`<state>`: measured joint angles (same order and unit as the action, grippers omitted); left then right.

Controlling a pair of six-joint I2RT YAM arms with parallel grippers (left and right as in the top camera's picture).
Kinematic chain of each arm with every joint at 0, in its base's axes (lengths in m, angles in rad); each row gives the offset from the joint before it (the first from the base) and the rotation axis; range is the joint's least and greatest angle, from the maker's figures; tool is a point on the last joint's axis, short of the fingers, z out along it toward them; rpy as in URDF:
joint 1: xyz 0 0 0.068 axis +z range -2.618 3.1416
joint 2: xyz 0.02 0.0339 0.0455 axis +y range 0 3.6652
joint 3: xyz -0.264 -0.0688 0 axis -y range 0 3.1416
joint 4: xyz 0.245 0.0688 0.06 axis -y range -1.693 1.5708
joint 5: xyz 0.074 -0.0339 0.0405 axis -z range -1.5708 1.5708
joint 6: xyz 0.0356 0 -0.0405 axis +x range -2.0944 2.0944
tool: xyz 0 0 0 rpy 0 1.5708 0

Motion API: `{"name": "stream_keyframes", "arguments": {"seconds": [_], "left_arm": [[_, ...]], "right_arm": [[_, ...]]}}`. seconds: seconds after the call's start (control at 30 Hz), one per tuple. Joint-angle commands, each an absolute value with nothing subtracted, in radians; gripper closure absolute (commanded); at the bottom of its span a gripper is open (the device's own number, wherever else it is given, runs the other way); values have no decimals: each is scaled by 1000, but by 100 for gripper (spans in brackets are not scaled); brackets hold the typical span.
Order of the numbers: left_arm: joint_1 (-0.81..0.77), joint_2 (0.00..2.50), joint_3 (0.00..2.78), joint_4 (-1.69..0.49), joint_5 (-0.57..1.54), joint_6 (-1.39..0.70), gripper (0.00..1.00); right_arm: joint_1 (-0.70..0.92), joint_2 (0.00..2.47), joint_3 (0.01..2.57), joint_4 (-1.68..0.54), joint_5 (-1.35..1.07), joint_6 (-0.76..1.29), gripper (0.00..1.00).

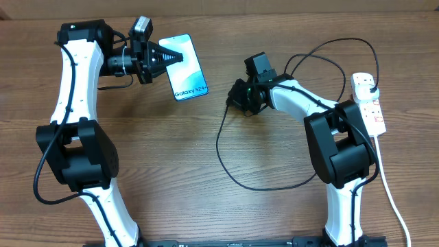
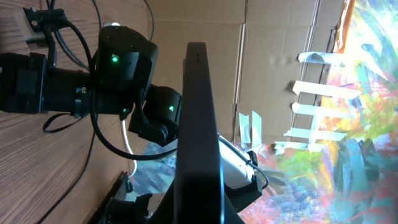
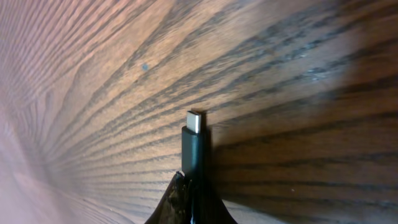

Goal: Plug charger to phone and switch on socket
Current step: 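Carry the USB-C plug with the right gripper to the phone's bottom edge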

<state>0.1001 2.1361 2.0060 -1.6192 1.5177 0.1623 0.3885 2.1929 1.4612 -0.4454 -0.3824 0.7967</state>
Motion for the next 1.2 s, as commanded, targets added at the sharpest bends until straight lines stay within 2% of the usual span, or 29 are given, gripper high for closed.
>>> {"name": "stream_keyframes", "arguments": {"seconds": [0.0, 0.1, 0.2, 0.5, 0.67, 0.8, 0.93, 1.03, 1.17], "left_arm": [[102, 2126, 2025, -1618, 1528, 156, 96], [102, 2126, 2025, -1620, 1459, 155, 96], [102, 2126, 2025, -1624, 1413, 156, 96], [101, 2126, 2025, -1625, 1298, 169, 96], [95, 2126, 2025, -1656, 1302, 269, 96], [94, 2126, 2024, -1691, 1293, 364, 96], [78, 2126, 2024, -1691, 1336, 393, 96], [60, 2126, 2024, -1691, 1359, 402, 96], [36, 2126, 2024, -1690, 1388, 411, 96]], "right_arm": [[370, 2248, 1453, -458, -455, 709, 96], [336, 2243, 1454, -428, -648, 640, 96], [307, 2212, 1455, -437, -725, 554, 96], [262, 1935, 1454, -654, -735, 271, 96], [262, 1737, 1454, -823, -746, 124, 96], [262, 1622, 1449, -921, -751, 78, 96], [280, 1510, 1371, -925, -783, 78, 96], [316, 1459, 1279, -875, -817, 102, 96], [391, 1401, 1159, -729, -818, 245, 96]]}}
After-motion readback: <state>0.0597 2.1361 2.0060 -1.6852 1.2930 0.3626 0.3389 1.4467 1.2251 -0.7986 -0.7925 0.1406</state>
